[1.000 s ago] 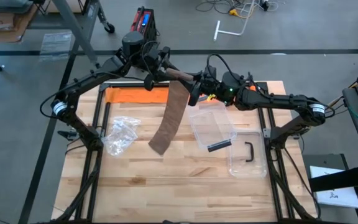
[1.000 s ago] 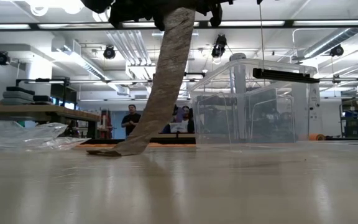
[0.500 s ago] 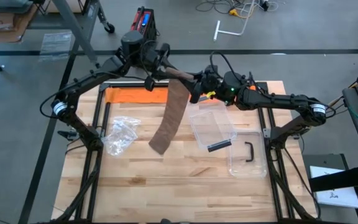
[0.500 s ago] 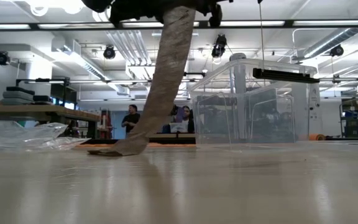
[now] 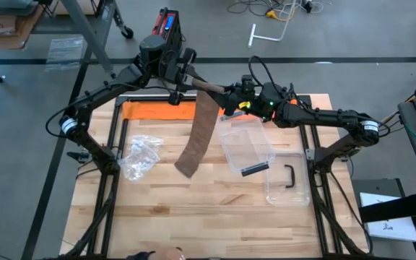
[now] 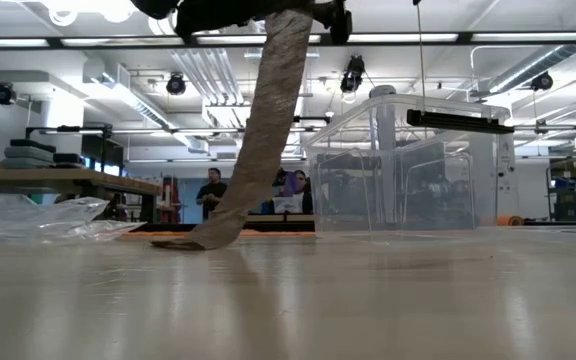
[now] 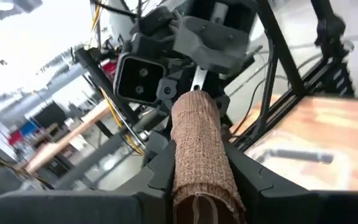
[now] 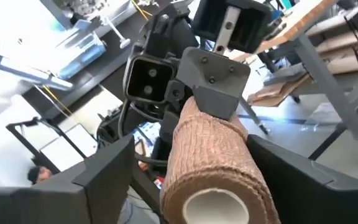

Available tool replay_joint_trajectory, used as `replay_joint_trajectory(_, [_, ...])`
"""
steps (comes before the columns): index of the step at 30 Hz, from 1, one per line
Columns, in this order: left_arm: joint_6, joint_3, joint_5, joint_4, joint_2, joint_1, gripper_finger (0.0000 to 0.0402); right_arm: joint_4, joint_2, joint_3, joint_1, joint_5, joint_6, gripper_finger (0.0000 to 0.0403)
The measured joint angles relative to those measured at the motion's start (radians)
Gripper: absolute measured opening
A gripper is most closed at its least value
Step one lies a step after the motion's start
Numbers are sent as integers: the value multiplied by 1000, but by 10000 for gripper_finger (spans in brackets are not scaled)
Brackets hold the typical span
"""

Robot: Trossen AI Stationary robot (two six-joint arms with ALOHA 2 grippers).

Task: Roll bandage
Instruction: Roll the brown bandage

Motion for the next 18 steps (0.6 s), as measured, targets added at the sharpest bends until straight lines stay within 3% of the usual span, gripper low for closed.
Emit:
replay_joint_trajectory(4, [95,0,-6,-9,0,-7,85,5,3,0,0,0,12,307])
replay_joint_trajectory(11, [128,-1,-10,-11,0,-7,88,3,2,0,0,0,23,284])
replay_joint_trajectory(18, [188,-2,-77,-33,1,-15,89,-17,2,0,-2,33,23,264])
